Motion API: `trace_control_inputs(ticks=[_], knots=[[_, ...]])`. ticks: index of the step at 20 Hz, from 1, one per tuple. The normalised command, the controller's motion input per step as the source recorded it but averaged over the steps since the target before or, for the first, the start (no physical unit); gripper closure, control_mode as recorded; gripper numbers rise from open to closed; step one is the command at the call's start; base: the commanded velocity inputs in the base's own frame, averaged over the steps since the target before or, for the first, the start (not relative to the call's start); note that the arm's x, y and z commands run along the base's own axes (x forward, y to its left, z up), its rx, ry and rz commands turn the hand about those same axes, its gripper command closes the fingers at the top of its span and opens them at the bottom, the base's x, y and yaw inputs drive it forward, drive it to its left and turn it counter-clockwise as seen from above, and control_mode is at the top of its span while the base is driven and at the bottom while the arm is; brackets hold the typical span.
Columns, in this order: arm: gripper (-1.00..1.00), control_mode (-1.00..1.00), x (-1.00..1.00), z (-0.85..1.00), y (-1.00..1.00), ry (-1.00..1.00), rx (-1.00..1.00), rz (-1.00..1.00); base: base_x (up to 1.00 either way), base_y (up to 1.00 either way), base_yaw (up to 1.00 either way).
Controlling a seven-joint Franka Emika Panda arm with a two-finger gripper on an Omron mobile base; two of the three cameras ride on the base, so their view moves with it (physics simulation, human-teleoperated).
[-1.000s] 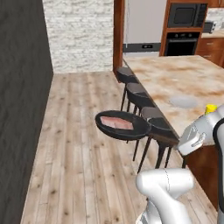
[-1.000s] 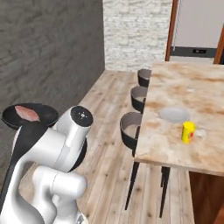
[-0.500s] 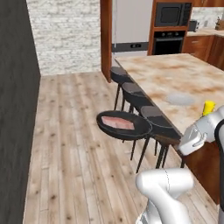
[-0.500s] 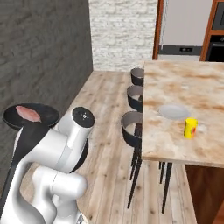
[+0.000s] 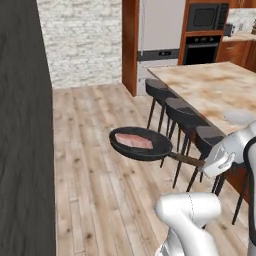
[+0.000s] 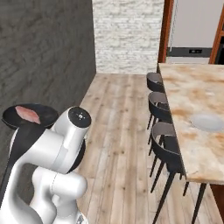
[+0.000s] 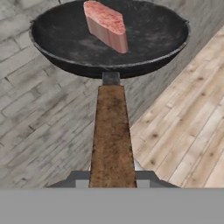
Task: Pick up the pan with the steak in it and place it on the dining table. Then place the steak on the plate.
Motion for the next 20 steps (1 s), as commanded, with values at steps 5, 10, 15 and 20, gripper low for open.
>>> trace_control_inputs(ticks=[5,10,15,20], knots=[[1.0,1.0,0.0,0.0,0.0,0.0,0.0,0.0,1.0,0.47,-0.18],[1.0,1.0,0.0,0.0,0.0,0.0,0.0,0.0,1.0,0.44,-0.18],[1.0,1.0,0.0,0.0,0.0,0.0,0.0,0.0,1.0,0.44,-0.17],[1.0,1.0,0.0,0.0,0.0,0.0,0.0,0.0,0.98,0.49,-0.22]])
